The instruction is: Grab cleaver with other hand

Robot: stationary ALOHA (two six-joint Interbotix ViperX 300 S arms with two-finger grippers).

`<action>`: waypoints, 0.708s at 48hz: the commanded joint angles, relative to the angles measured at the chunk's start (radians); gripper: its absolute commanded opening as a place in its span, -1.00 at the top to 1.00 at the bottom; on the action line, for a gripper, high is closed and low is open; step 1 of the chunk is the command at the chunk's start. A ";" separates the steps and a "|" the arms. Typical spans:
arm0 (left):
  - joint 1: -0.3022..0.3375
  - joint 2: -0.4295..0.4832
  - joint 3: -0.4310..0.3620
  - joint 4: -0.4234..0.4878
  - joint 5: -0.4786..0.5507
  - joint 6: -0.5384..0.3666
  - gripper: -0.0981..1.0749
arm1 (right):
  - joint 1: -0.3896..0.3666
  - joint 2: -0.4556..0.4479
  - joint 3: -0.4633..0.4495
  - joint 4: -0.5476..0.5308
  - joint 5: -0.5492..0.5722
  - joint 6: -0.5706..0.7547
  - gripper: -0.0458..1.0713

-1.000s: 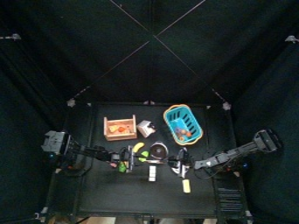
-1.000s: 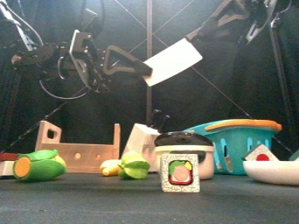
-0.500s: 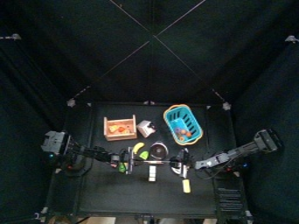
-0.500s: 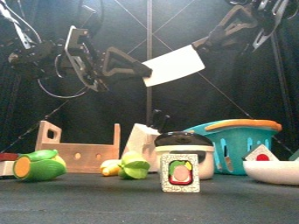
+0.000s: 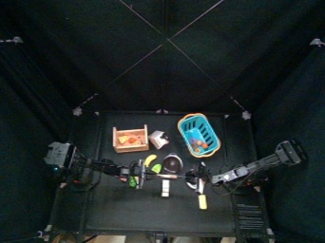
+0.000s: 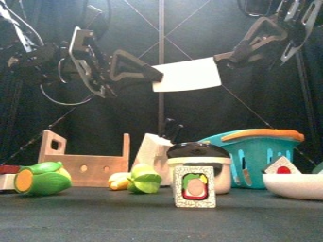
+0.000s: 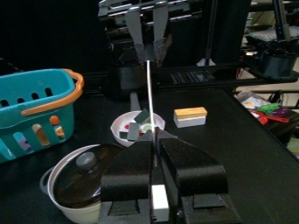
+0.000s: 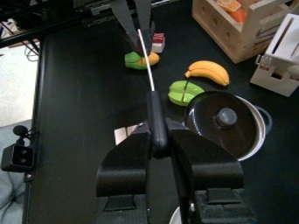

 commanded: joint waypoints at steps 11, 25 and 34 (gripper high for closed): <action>-0.005 -0.023 0.017 0.000 -0.014 -0.002 0.10 | -0.002 -0.026 0.003 0.143 -0.003 -0.005 -0.21; -0.005 -0.023 0.028 -0.002 -0.014 -0.005 0.10 | 0.006 -0.041 0.008 0.153 -0.005 -0.005 -0.70; -0.011 -0.023 0.032 -0.011 -0.014 -0.005 0.10 | 0.011 -0.087 -0.002 0.255 -0.005 -0.002 -0.70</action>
